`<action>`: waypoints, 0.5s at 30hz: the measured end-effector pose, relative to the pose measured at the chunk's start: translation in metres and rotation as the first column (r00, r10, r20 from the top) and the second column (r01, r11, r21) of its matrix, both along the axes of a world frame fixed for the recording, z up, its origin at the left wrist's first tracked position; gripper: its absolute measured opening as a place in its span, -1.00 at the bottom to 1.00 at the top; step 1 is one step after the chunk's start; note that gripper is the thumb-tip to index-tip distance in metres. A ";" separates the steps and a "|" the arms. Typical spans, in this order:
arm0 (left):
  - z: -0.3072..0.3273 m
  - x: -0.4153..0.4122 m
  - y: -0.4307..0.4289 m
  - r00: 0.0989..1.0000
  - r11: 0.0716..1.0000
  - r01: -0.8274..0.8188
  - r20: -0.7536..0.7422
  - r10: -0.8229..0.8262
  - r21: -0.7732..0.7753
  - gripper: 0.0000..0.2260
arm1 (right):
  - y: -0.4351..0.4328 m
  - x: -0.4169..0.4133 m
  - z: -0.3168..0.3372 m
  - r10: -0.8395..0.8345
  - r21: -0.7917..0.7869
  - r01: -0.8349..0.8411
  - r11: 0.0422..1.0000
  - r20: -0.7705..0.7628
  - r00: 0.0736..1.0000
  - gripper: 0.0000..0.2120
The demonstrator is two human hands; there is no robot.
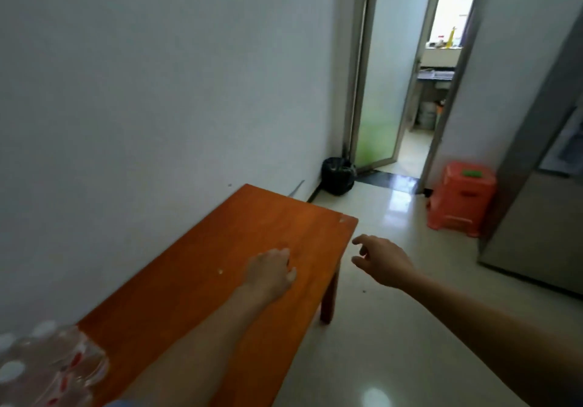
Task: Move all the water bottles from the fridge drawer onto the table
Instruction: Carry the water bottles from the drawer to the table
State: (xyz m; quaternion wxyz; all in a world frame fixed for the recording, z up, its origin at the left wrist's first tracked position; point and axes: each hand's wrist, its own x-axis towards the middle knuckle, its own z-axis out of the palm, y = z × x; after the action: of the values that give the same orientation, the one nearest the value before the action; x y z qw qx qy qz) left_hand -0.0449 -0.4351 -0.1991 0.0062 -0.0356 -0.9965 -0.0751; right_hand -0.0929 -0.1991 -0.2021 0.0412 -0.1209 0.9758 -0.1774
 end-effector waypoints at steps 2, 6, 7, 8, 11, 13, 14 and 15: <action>-0.001 -0.022 0.063 0.998 0.997 0.054 0.020 -0.055 0.045 -0.80 | 0.070 -0.004 0.003 -0.081 0.007 0.081 0.997 -0.008 0.997 -0.60; -0.012 -0.052 0.186 0.985 0.984 0.154 0.061 -0.160 0.091 -0.79 | 0.203 -0.006 0.001 -0.255 -0.024 0.255 0.967 -0.001 0.967 -0.58; -0.015 -0.056 0.213 0.978 0.978 0.188 0.073 -0.194 0.088 -0.77 | 0.231 -0.005 0.000 -0.294 -0.036 0.294 0.955 0.016 0.956 -0.57; -0.018 -0.062 0.239 0.969 0.970 0.226 0.078 -0.233 0.089 -0.75 | 0.257 -0.004 -0.001 -0.326 -0.043 0.327 0.944 0.023 0.945 -0.58; -0.023 -0.087 0.305 0.938 0.940 0.333 0.070 -0.338 0.080 -0.74 | 0.323 -0.005 -0.004 -0.416 -0.032 0.416 0.909 0.005 0.909 -0.58; -0.027 -0.112 0.343 0.921 0.923 0.381 0.061 -0.384 0.058 -0.74 | 0.360 -0.011 -0.007 -0.465 -0.030 0.465 0.885 -0.007 0.885 -0.59; -0.029 -0.125 0.362 0.913 0.915 0.401 0.060 -0.403 0.044 -0.74 | 0.377 -0.015 -0.010 -0.489 -0.027 0.488 0.872 -0.009 0.872 -0.59; -0.032 -0.140 0.380 0.904 0.906 0.422 0.061 -0.423 0.028 -0.74 | 0.393 -0.021 -0.013 -0.513 -0.023 0.513 0.858 -0.009 0.858 -0.60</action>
State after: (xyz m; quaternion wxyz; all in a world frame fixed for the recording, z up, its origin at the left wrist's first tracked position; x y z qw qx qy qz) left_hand -0.1848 -0.0547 -0.2310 -0.0427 -0.2482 -0.9642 -0.0827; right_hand -0.1134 0.1935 -0.2153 -0.0156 0.1413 0.9713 -0.1906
